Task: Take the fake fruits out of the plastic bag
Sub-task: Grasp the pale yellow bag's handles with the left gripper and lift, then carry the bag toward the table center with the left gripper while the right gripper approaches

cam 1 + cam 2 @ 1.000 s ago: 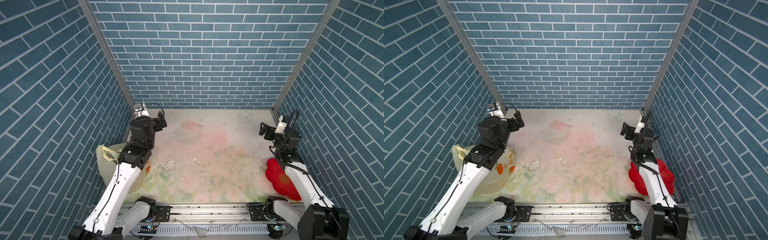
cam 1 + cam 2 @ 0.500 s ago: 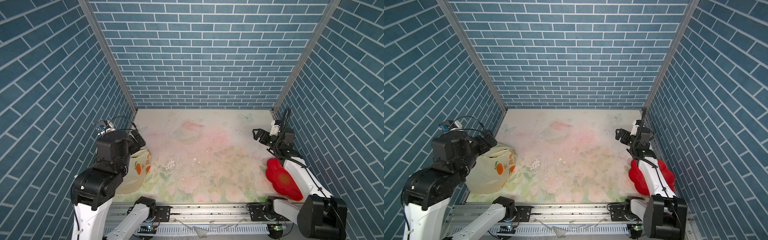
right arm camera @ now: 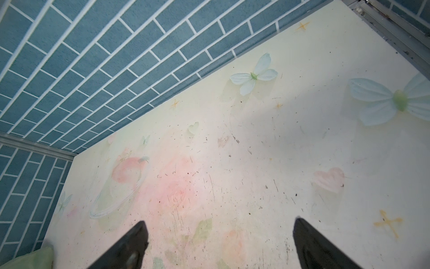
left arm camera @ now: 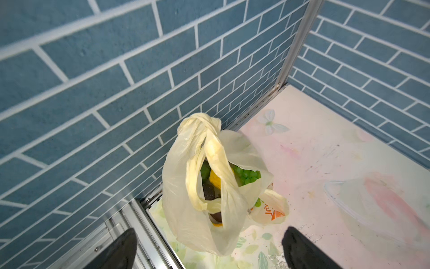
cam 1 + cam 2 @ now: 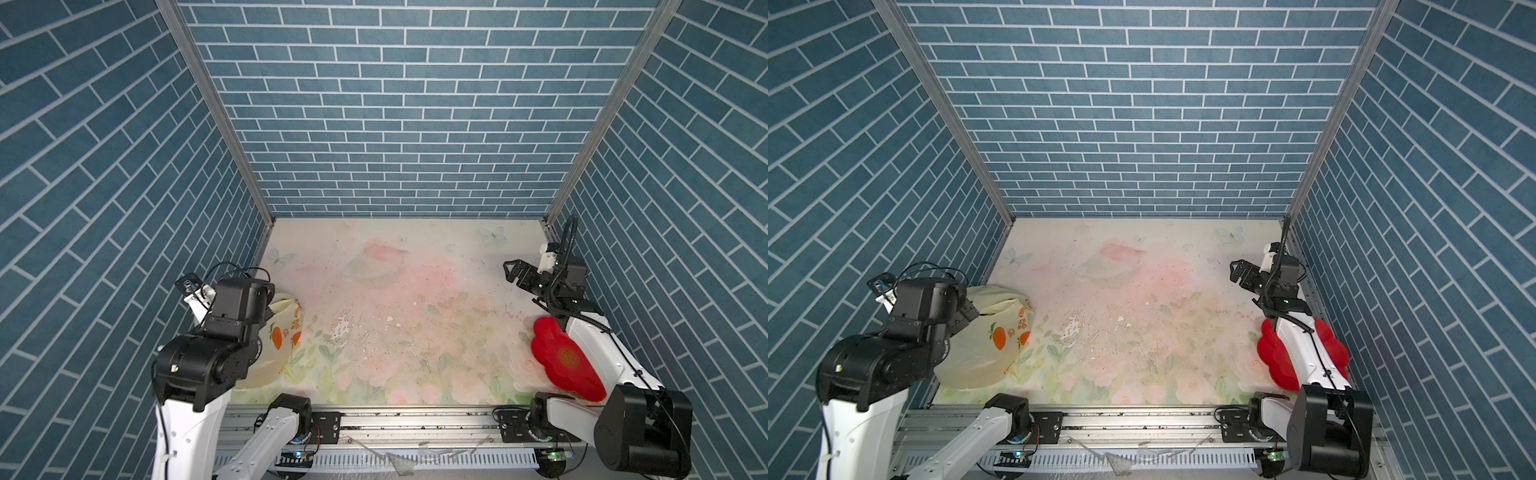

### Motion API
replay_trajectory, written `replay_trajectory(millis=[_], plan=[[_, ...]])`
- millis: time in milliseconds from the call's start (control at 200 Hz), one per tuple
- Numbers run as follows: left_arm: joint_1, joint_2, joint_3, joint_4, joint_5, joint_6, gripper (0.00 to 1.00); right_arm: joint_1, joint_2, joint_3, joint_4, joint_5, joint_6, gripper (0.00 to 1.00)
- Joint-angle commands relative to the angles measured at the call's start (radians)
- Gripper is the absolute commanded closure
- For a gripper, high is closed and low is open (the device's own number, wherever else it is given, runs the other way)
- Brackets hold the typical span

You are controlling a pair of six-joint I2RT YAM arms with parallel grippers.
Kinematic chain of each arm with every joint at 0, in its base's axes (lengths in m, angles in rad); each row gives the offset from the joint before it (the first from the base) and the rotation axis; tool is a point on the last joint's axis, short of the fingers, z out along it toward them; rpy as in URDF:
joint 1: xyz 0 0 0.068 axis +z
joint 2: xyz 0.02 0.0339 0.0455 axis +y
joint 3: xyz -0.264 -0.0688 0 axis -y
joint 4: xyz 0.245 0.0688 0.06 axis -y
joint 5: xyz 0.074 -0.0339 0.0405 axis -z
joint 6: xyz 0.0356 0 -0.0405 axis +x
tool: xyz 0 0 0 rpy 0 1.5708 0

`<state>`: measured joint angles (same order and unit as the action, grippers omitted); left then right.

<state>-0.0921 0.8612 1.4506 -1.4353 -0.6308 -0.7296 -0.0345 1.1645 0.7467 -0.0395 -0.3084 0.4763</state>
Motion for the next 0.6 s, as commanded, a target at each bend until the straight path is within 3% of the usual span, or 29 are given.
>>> replay_trajectory(millis=[0,60,125,220,360,515,595], plan=[[0.168,0.030,-0.085,0.135,0.202,0.061,0.01,0.003,-0.018,0.027,-0.018,0.019,0.036,0.03],[0.237,0.026,-0.138,0.203,0.276,0.071,0.00,0.002,-0.022,0.027,-0.028,0.027,0.030,0.02],[0.251,0.018,-0.175,0.268,0.297,0.079,0.02,0.004,-0.028,0.028,-0.033,0.031,0.028,0.03],[0.252,0.033,-0.187,0.328,0.305,0.100,0.15,0.003,-0.031,0.025,-0.028,0.032,0.028,0.03],[0.252,0.037,-0.190,0.420,0.334,0.141,0.45,0.003,-0.022,0.026,-0.026,0.035,0.030,0.03],[0.251,0.071,-0.166,0.533,0.450,0.183,0.82,0.003,-0.025,0.029,-0.035,0.049,0.029,0.03],[0.248,0.110,-0.132,0.584,0.535,0.207,0.95,0.002,-0.020,0.034,-0.049,0.067,0.025,0.03]])
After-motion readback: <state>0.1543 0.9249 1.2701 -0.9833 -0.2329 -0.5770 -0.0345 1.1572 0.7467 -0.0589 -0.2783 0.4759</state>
